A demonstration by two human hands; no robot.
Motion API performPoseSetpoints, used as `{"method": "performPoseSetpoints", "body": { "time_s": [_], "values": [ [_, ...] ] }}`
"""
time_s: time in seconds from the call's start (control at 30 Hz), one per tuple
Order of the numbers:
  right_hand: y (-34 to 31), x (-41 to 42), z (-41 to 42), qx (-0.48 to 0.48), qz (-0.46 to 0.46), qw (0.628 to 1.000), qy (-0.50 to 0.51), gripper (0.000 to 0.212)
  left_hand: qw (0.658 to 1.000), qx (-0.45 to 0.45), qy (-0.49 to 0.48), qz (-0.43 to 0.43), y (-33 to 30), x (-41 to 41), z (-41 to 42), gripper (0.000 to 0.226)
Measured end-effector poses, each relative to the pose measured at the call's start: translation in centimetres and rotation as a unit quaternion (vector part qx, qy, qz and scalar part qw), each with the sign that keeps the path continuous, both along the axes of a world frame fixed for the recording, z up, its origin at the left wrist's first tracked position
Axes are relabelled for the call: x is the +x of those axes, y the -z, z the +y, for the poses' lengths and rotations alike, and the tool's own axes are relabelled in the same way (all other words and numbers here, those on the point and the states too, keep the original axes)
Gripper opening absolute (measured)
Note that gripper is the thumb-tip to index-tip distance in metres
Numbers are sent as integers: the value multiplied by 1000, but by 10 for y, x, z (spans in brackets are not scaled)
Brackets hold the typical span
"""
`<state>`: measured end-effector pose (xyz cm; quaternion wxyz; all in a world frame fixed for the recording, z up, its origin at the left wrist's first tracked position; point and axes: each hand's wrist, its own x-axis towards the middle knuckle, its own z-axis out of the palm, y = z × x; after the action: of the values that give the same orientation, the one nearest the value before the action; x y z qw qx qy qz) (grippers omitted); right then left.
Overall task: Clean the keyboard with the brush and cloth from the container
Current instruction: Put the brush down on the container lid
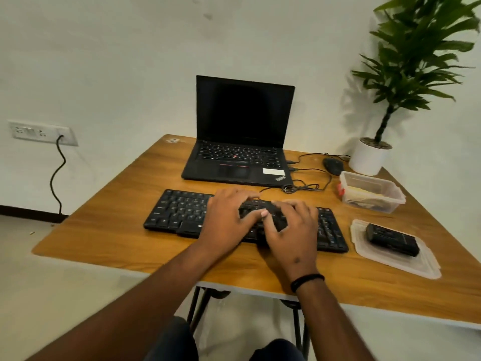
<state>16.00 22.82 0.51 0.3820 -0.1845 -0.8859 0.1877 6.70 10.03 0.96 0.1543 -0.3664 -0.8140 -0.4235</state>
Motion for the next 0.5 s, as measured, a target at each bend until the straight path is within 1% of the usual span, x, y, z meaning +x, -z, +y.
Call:
{"method": "performPoseSetpoints", "body": {
  "time_s": [0.07,0.17,0.27,0.37,0.43,0.5],
  "values": [
    [1,-3,-14,-5,-17,999,-39,41,999,-23,-22,25,7,-6,-29,45],
    [-1,-3,-28,-1,-54,995,-81,50,997,-61,-36,39,15,-9,-61,52],
    [-2,1,-35,70,-106,988,-88,50,994,-93,-31,36,22,-9,-80,55],
    [-5,6,-40,132,-173,972,-89,47,993,-110,-25,29,26,-9,-87,54],
    [-7,8,-43,137,-222,961,-87,45,992,-121,-29,38,27,-8,-87,48],
    [-8,9,-45,140,-240,957,-80,42,991,-124,-39,41,29,-8,-86,41]
  ]
}}
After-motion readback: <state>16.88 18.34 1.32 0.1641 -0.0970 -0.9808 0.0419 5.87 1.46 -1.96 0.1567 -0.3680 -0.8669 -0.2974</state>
